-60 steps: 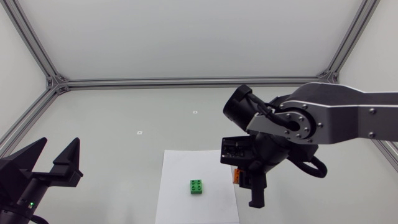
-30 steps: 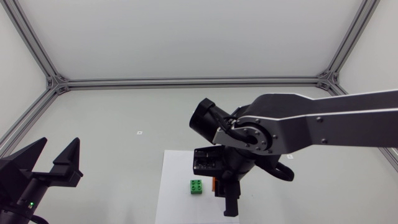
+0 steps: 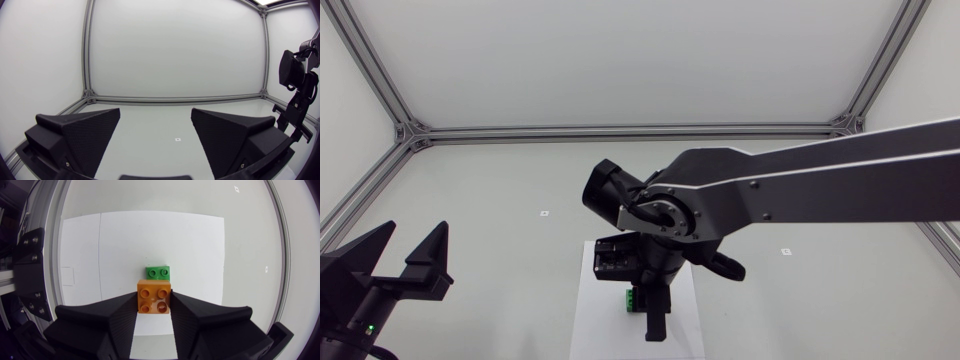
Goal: Pick up the orange 2x2 brick with the right arm and stack it on top of the green 2x2 brick in the center
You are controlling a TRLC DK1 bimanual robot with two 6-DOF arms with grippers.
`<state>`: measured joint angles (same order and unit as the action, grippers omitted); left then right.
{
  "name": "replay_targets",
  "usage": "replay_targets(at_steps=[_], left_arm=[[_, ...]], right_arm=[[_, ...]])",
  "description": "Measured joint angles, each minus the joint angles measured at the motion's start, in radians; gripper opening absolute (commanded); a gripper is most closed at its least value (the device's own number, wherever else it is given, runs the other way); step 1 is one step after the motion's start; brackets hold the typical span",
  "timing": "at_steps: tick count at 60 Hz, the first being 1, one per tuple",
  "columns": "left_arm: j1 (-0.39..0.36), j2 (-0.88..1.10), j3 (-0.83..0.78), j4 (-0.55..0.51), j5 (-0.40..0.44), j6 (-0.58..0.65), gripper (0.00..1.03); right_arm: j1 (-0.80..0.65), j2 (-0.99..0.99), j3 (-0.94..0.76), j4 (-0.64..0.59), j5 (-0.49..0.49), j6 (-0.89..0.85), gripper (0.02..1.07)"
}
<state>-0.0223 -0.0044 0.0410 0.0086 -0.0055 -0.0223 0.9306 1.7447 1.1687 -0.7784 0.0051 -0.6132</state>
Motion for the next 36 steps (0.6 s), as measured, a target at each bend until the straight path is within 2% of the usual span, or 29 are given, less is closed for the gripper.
replay_targets(at_steps=[36], left_arm=[[0.000, 0.000, 0.000, 0.000, 0.000, 0.000, 0.99]], right_arm=[[0.000, 0.103, 0.059, -0.003, 0.000, -0.023, 0.08]])
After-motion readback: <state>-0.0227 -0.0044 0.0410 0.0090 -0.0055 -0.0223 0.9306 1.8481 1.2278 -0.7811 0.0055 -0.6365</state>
